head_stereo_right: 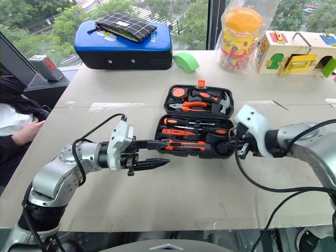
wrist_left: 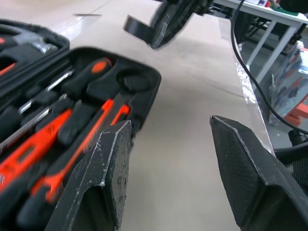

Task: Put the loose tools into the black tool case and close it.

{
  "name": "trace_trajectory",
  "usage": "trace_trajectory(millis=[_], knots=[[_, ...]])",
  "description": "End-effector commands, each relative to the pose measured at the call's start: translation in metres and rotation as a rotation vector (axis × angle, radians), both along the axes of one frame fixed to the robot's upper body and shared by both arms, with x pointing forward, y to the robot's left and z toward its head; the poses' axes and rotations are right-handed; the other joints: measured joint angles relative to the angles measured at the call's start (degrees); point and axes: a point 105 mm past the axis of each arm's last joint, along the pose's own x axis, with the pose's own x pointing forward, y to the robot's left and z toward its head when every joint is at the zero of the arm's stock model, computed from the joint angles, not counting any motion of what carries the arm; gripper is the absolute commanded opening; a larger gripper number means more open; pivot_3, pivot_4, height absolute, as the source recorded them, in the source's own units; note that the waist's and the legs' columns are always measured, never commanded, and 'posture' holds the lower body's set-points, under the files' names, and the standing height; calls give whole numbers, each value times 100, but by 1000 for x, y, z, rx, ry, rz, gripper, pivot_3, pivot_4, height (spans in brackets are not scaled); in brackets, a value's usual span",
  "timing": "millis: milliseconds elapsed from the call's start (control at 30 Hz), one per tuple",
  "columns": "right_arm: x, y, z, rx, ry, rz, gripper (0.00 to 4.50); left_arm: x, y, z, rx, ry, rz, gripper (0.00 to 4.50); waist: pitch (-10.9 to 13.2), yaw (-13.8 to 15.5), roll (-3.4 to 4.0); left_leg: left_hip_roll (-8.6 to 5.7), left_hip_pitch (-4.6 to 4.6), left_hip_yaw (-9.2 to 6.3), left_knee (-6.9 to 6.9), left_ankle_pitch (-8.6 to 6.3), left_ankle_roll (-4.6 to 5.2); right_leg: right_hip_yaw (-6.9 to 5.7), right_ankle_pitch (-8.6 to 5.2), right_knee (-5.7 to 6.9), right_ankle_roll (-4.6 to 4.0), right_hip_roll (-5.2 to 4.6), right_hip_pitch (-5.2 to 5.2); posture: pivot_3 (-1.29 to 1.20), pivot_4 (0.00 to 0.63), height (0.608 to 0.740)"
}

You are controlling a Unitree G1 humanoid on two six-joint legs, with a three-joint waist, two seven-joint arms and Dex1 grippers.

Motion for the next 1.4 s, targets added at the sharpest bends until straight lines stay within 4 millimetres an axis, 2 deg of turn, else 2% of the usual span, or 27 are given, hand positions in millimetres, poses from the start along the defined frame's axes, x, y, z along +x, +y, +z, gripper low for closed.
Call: trace_trajectory(millis=[33,333,433,467,533,633,767,833,900,967,1067,1200,1300,1400], knots=[[6,12,-7,-48,-12,12,20,-7,0,12,-7,-70,-21,2636,2,41,-2,-4,0,1,0,0,0,0,0,0,0,-4,0,0,150,740],[12,11,-36,-138,79,29,20,-9,-3,22,-4,-95,22,2636,2,11,-3,-5,-7,1,-7,14,-24,0,0,-1,0,-24,-16,0,150,740],[14,9,-40,-150,93,39,20,-8,-4,22,-2,-95,41,2636,1,13,-3,-3,-6,4,-9,14,-25,2,0,0,0,-21,-20,0,150,740],[15,9,-40,-149,95,44,610,-8,-5,21,-2,-94,47,2636,1,15,-4,-3,-6,4,-9,14,-24,2,0,1,0,-20,-20,0,150,740],[16,10,-36,-135,91,57,1330,-6,-7,22,-8,-90,63,2636,0,25,-5,-4,-6,7,-9,14,-24,2,0,0,1,-15,-21,0,150,740],[9,15,-19,-67,91,102,2760,1,-6,23,-32,-67,112,2636,-1,27,-7,-4,-6,7,-8,12,-21,2,0,0,1,-5,-21,0,150,740],[-7,22,6,62,114,163,2760,23,1,22,-62,-14,236,2636,1,30,-5,-1,-13,3,-10,12,-21,1,0,0,1,-2,-25,0,150,740],[-4,22,19,126,70,142,2760,42,6,22,-87,16,343,2636,1,31,-6,-2,-14,2,-9,11,-18,2,1,1,1,-1,-25,0,150,740],[8,18,30,176,-5,73,2760,61,11,26,-121,29,452,2636,1,36,-11,-4,-13,3,-5,7,-12,2,2,5,2,-1,-24,0,150,740],[33,11,45,242,-120,-53,2760,82,15,32,-162,61,565,2636,-2,35,-19,-5,-11,3,-2,2,-3,1,5,9,-1,0,-23,0,150,740],[70,-7,64,354,-248,-282,2760,117,22,29,-105,140,757,2636,0,41,-26,-7,-11,1,6,19,-32,0,11,18,-7,6,-23,0,150,740],[106,-32,48,257,-210,-521,2760,154,20,29,-110,211,842,2636,-1,30,-26,-12,-17,2,6,28,-45,3,13,26,-8,7,-37,0,150,740],[137,-42,38,258,-182,-659,2760,191,15,21,-55,222,907,2636,-3,6,-30,-13,-28,16,-6,30,-49,-1,13,32,-9,8,-65,0,150,740],[159,-47,29,261,-158,-727,2760,212,15,12,-8,204,935,2636,-6,-96,-33,-17,-66,36,2,35,-56,-7,16,64,-13,2,-124,0,150,740]])
